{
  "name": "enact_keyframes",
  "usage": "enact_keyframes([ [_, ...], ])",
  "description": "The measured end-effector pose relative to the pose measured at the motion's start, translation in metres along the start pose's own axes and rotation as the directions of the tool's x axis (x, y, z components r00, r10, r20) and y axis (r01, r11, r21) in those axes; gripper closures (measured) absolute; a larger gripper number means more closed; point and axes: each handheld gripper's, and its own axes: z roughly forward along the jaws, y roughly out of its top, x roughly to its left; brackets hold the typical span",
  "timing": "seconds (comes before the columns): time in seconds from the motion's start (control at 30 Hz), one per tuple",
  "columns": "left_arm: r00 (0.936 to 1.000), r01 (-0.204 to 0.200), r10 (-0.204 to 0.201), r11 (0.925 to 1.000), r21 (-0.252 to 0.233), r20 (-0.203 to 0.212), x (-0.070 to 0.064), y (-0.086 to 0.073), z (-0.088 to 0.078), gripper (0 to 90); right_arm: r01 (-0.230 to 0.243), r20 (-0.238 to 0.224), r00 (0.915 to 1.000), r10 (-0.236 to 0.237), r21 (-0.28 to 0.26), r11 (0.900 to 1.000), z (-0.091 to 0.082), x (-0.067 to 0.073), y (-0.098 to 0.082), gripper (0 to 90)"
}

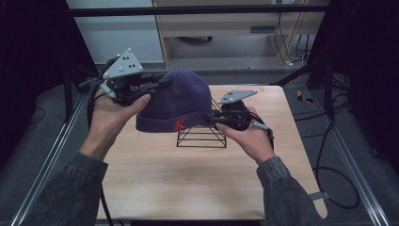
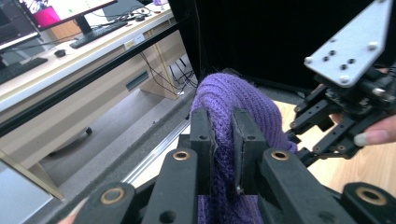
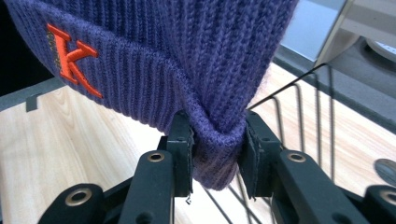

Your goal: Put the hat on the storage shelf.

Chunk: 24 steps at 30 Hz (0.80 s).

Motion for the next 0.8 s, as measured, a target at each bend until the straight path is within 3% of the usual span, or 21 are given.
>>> enact_keyframes([
  [0.07, 0.9997, 0.022, -0.022, 0.9997, -0.01, -0.01, 0.008, 0.001, 0.009, 79.9, 0.002, 0.02, 0.9998, -0.002, -0.003, 1.0, -0.004, -0.008, 0.004, 68.1],
  [0.33, 0.9992, 0.038, -0.038, 0.999, -0.023, -0.006, 0.021, 0.006, 0.033, 79.9, -0.004, 0.065, 0.9979, 0.004, 0.005, 1.0, -0.005, -0.032, 0.012, 69.7],
  [0.53, 0.9987, 0.049, -0.049, 0.9988, -0.002, -0.009, 0.032, 0.003, 0.057, 79.9, -0.015, 0.097, 0.9952, 0.012, 0.023, 1.0, 0.001, -0.041, 0.01, 69.7],
  [0.8, 0.9979, 0.062, -0.062, 0.9981, 0.0, -0.017, 0.038, -0.003, 0.077, 79.9, -0.023, 0.154, 0.9879, 0.019, 0.023, 0.999, 0.0, -0.056, 0.006, 69.4],
])
